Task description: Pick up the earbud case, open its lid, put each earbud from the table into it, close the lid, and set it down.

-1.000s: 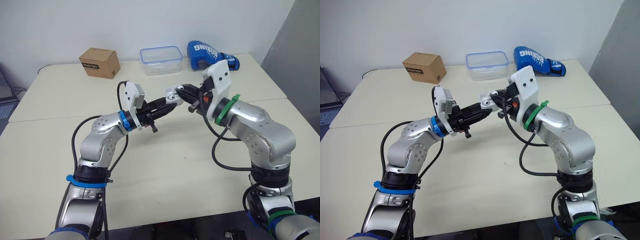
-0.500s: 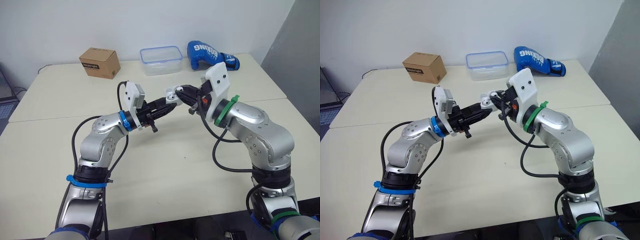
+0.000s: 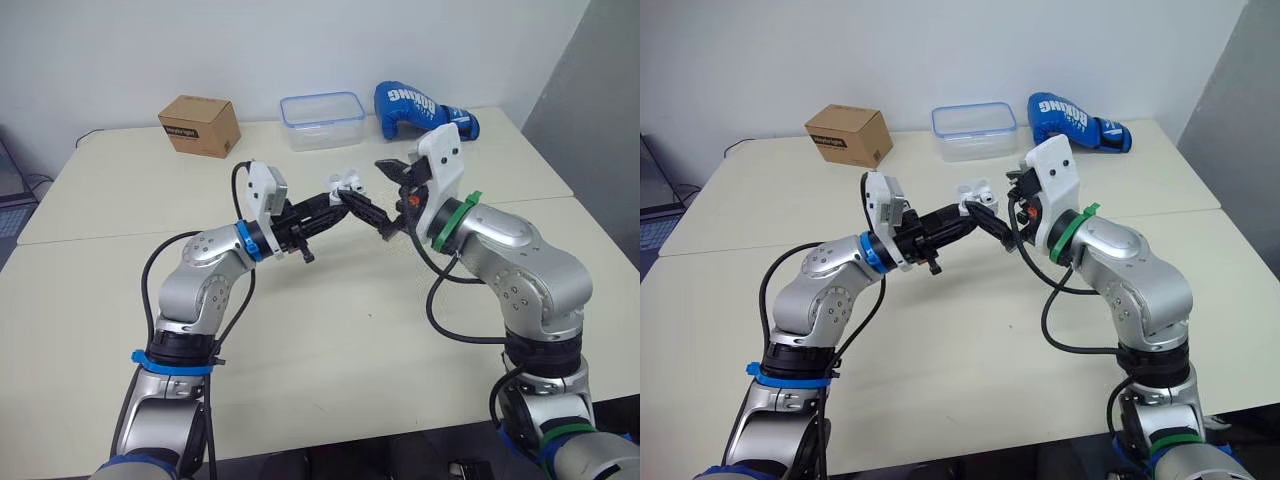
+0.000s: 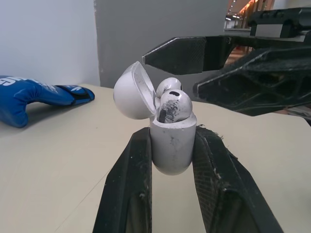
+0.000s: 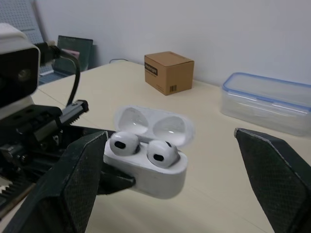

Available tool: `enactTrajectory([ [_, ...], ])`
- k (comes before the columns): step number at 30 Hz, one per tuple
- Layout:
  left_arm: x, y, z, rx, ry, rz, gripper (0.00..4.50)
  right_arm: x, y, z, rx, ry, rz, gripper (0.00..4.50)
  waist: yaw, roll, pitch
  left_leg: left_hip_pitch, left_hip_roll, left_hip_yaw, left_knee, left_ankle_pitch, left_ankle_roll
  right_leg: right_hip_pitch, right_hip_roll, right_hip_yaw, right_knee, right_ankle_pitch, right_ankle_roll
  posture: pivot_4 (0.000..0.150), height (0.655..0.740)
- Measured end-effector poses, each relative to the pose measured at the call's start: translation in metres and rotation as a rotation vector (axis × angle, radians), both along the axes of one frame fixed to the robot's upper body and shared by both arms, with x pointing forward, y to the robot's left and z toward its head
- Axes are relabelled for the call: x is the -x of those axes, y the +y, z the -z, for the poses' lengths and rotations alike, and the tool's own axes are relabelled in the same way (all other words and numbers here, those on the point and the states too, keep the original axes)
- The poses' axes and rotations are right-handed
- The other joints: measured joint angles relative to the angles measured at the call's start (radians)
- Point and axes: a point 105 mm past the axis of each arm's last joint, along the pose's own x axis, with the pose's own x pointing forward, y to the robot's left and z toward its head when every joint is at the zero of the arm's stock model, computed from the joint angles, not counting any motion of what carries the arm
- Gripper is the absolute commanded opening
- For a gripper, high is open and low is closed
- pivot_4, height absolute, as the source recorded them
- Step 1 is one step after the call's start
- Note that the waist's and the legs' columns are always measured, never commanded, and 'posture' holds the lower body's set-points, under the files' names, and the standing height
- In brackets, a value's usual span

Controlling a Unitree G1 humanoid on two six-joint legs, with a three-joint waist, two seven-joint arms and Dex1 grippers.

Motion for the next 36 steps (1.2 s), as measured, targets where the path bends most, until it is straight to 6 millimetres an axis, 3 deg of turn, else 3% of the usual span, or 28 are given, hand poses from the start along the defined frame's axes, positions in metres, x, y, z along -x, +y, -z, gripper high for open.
enactTrajectory([
  [6,0.000,0.000,0.000,-0.001,0.000,0.003,0.78,0.003,-0.012,-0.014,-0.036,0.008,-0.042,4.47,0.000,0.000,0.000,0.000,0.000,0.000,0.000,0.000,0.000,0.000,0.000,0.000,0.000,0.000,0.000,0.150,0.7400],
  [8,0.001,0.000,0.000,-0.002,-0.001,0.007,0.78,0.002,-0.017,-0.017,-0.042,0.018,-0.049,4.12,0.000,0.000,0.000,0.000,0.000,0.000,0.000,0.000,0.000,0.000,0.000,0.000,0.000,0.000,0.000,0.150,0.7400],
  [17,0.008,-0.002,-0.004,-0.005,-0.011,0.061,0.78,-0.026,-0.044,-0.027,-0.049,0.070,0.007,1.15,0.000,0.000,0.000,0.000,0.000,0.001,0.000,0.000,0.000,0.000,0.000,0.000,0.000,0.000,0.000,0.150,0.7400],
  [23,0.016,-0.002,-0.005,-0.004,0.022,0.132,0.78,-0.051,-0.067,-0.033,-0.028,0.102,0.046,1.15,-0.001,0.000,0.000,0.000,0.000,0.001,0.000,0.000,0.000,0.000,0.000,0.000,-0.001,0.000,0.000,0.150,0.7400],
  [29,0.024,-0.004,-0.007,-0.006,0.041,0.187,0.78,-0.050,-0.059,-0.006,0.068,0.200,-0.102,1.15,-0.001,0.000,0.000,0.000,0.000,0.001,0.000,0.000,0.000,0.000,0.000,0.000,-0.001,0.000,0.000,0.150,0.7400],
  [34,0.026,-0.003,-0.007,-0.015,0.044,0.200,0.78,-0.053,-0.064,0.004,0.107,0.212,-0.127,0.06,-0.001,0.000,0.000,0.000,0.000,0.001,0.000,0.000,0.000,0.000,0.000,0.000,-0.001,0.000,0.000,0.150,0.7400],
  [36,0.026,-0.003,-0.007,-0.016,0.045,0.201,0.78,-0.055,-0.065,0.008,0.108,0.215,-0.136,0.06,-0.001,0.000,0.000,0.000,0.000,0.001,0.000,0.000,0.000,0.000,0.000,0.000,-0.001,0.000,0.000,0.150,0.7400],
])
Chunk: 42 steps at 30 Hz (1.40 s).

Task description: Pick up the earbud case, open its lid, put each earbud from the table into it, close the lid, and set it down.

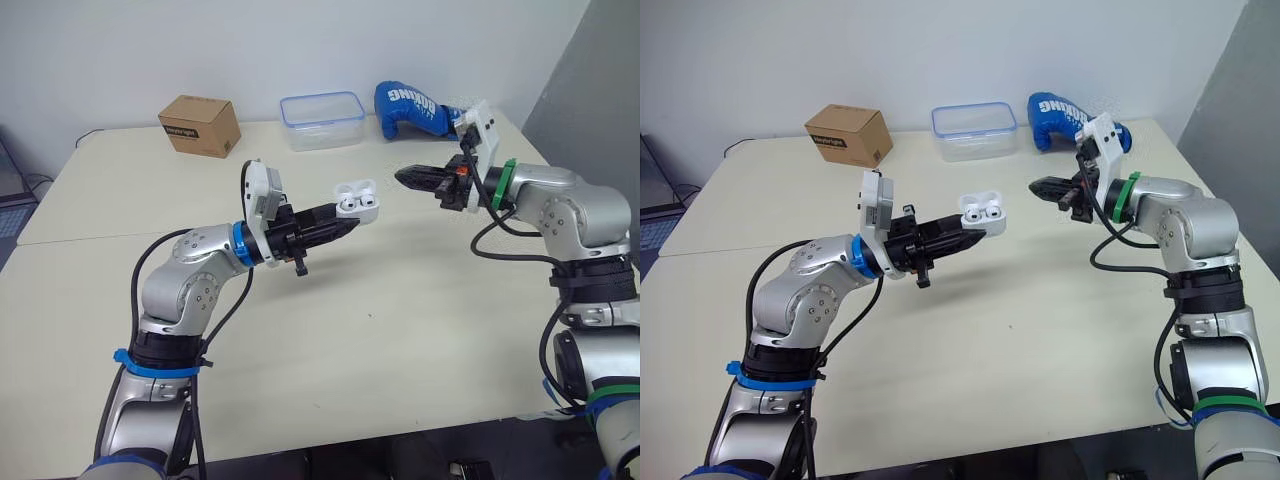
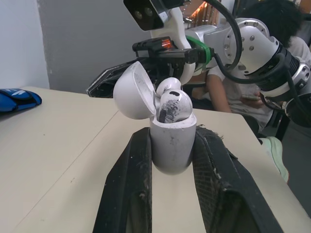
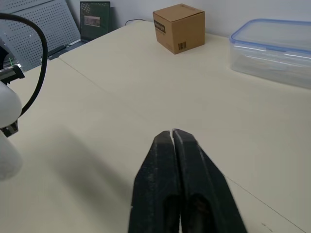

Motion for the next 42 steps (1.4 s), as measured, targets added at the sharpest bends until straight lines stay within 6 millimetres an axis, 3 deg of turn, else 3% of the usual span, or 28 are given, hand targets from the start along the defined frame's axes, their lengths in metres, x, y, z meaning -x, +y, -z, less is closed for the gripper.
enactTrajectory([
  [10,0.005,-0.001,0.000,-0.003,-0.002,0.010,0.78,0.014,0.010,0.012,0.050,0.019,-0.134,0.06,0.000,0.000,0.000,0.000,0.000,0.000,0.000,0.000,0.000,0.000,0.000,0.000,0.000,0.000,0.000,0.150,0.7400],
  [27,0.005,-0.002,0.004,-0.012,0.030,0.017,0.78,0.040,0.042,0.000,0.030,-0.014,-0.281,0.06,0.001,0.000,0.000,0.000,0.000,0.000,0.000,0.000,0.000,0.000,0.000,0.000,0.000,0.000,0.000,0.150,0.7400],
  [42,0.010,-0.005,0.001,-0.001,0.041,0.047,0.78,0.043,0.050,-0.010,0.016,-0.051,-0.300,0.06,0.001,0.000,0.000,0.000,0.000,0.000,0.000,0.000,0.000,0.000,0.000,0.000,0.000,0.000,0.000,0.150,0.7400],
])
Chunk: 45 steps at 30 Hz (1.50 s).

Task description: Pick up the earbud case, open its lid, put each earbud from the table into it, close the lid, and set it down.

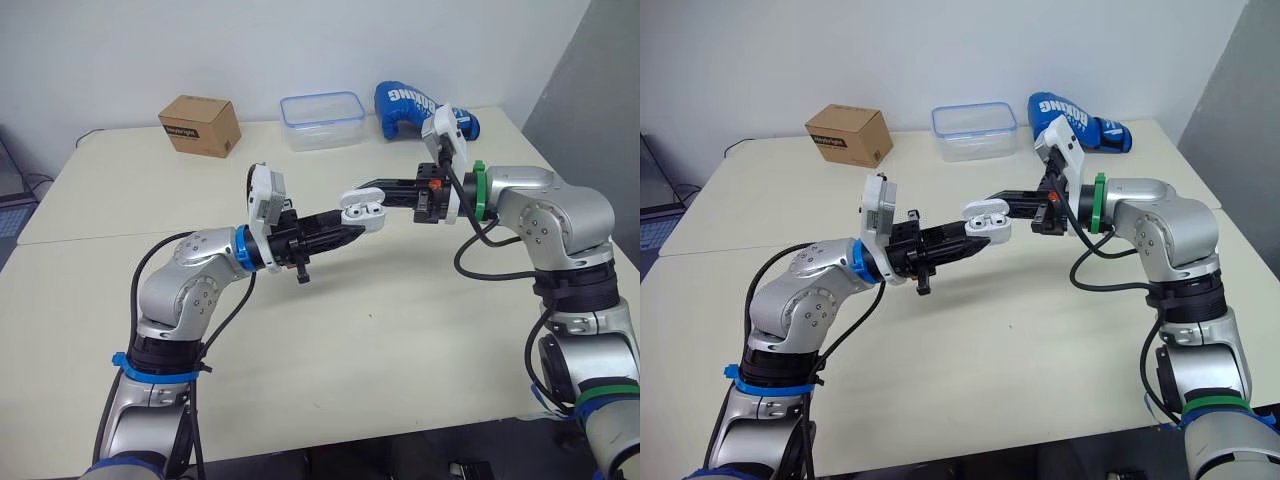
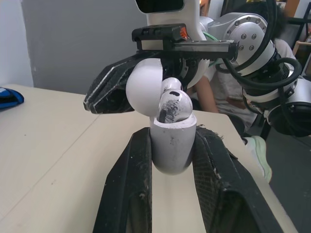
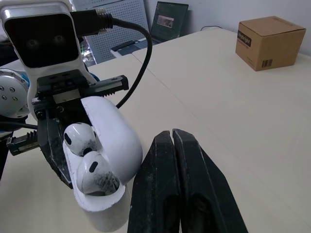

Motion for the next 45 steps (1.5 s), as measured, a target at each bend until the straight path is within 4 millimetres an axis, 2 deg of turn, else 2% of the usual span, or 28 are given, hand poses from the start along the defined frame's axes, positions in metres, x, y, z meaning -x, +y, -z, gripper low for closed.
enactTrajectory([
  [13,0.000,0.001,0.002,-0.002,0.023,0.003,0.78,0.000,0.001,-0.008,-0.029,-0.057,0.005,0.06,0.000,0.000,0.000,0.000,0.000,0.000,0.000,0.000,0.000,0.000,0.000,0.000,0.000,0.000,0.000,0.150,0.7400],
  [19,0.000,0.002,0.002,-0.006,0.023,-0.002,0.78,0.011,-0.001,-0.011,0.002,-0.095,-0.040,0.06,0.000,0.000,0.000,0.000,0.000,0.000,0.000,0.000,0.000,0.000,0.000,0.000,0.000,0.000,0.000,0.150,0.7400],
  [29,-0.005,0.006,0.008,-0.016,0.056,-0.018,0.78,0.022,-0.009,-0.005,0.084,-0.157,-0.058,0.06,0.000,0.000,0.000,0.000,0.000,0.000,0.000,0.000,0.000,0.000,0.000,0.000,0.000,0.000,0.000,0.150,0.7400],
  [35,-0.009,0.009,0.010,-0.019,0.073,-0.048,0.78,0.029,-0.002,0.001,0.131,-0.179,-0.125,0.06,0.000,0.000,0.000,0.000,0.000,0.000,0.000,0.000,0.000,0.000,0.000,0.000,0.000,0.000,0.000,0.150,0.7400],
  [37,-0.008,0.010,0.009,-0.012,0.075,-0.049,0.78,0.028,-0.008,-0.003,0.177,-0.204,-0.121,0.06,0.003,0.000,0.000,0.000,0.000,0.000,0.000,0.000,0.000,0.000,0.000,0.000,-0.001,0.000,0.000,0.150,0.7400],
  [40,-0.008,0.015,0.008,-0.002,0.084,-0.057,0.78,0.025,-0.030,-0.006,0.294,-0.268,-0.089,0.06,0.006,0.000,0.000,0.000,0.000,0.000,0.000,0.000,0.000,0.000,0.000,0.000,-0.001,0.000,0.000,0.150,0.7400],
  [45,-0.007,0.018,0.020,-0.010,0.163,-0.074,0.78,0.026,-0.047,0.015,0.502,-0.333,-0.134,0.06,0.002,0.000,0.000,0.000,0.000,0.000,0.000,0.000,0.000,0.000,0.000,0.000,0.000,0.000,0.000,0.150,0.7400],
])
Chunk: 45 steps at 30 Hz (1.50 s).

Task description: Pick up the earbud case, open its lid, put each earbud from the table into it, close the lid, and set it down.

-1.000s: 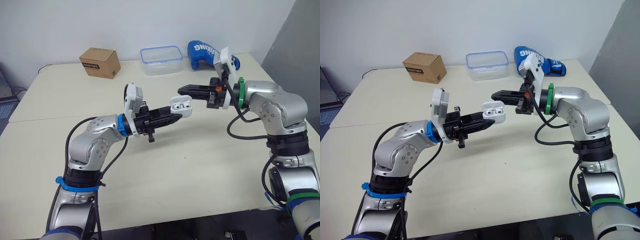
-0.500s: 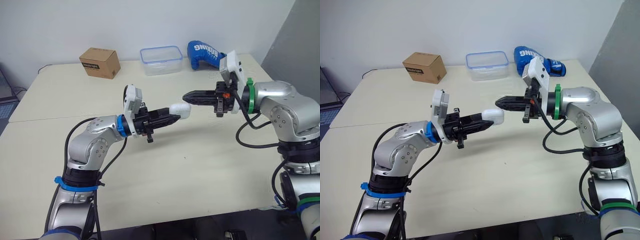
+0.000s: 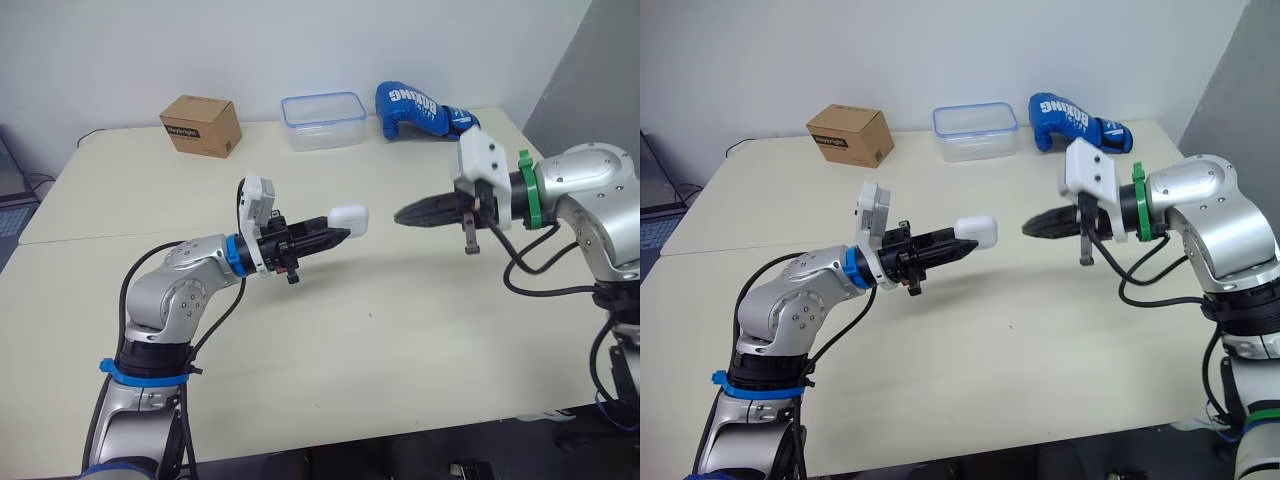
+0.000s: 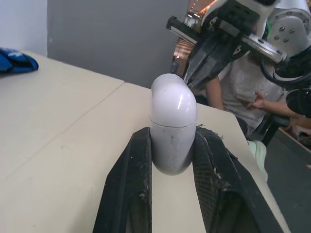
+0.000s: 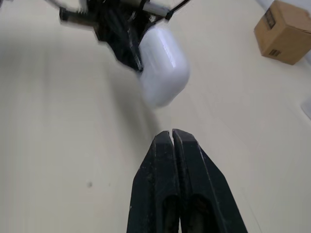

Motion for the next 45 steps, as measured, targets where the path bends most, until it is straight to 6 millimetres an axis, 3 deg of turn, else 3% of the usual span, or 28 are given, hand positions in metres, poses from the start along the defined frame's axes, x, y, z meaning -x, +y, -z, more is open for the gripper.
enactTrajectory([
  [9,-0.001,0.000,0.013,-0.037,0.158,-0.036,0.78,-0.001,-0.004,0.013,0.081,-0.029,-0.019,0.06,0.001,0.000,0.000,0.000,0.000,0.000,0.000,0.000,0.000,0.000,0.000,0.000,0.000,0.000,0.000,0.150,0.7400],
  [13,-0.001,-0.001,0.032,-0.087,0.287,-0.065,0.78,-0.001,-0.005,0.017,0.088,-0.026,-0.016,0.06,0.001,0.000,0.000,0.000,0.000,0.000,0.000,0.000,0.000,0.000,0.000,0.000,0.000,0.000,0.000,0.150,0.7400],
  [25,-0.011,-0.008,0.079,-0.067,0.636,-0.125,0.78,-0.004,-0.015,0.053,0.176,0.005,0.008,0.06,0.005,0.000,0.000,0.000,0.000,0.000,0.001,0.000,0.000,0.000,0.000,0.000,0.000,0.000,0.000,0.150,0.7400],
  [33,-0.025,-0.008,0.107,-0.106,0.731,-0.205,0.78,-0.003,-0.013,0.059,0.171,0.021,0.005,0.06,0.010,0.000,0.000,0.000,0.000,0.000,0.001,0.000,0.000,0.000,0.000,0.000,0.000,0.000,0.000,0.150,0.7400],
  [41,-0.029,-0.012,0.107,-0.118,0.731,-0.210,0.78,-0.001,-0.013,0.062,0.169,0.034,0.012,0.06,0.019,0.000,0.000,0.000,-0.001,0.000,0.001,0.000,0.000,0.000,0.000,0.000,0.000,0.000,0.000,0.150,0.7400],
  [45,-0.029,-0.010,0.110,-0.133,0.733,-0.218,2.00,-0.001,-0.013,0.062,0.169,0.031,0.011,0.00,0.019,0.000,0.000,0.000,0.000,0.000,0.001,0.000,0.000,0.000,0.000,0.000,0.000,0.000,0.000,0.150,0.7400],
])
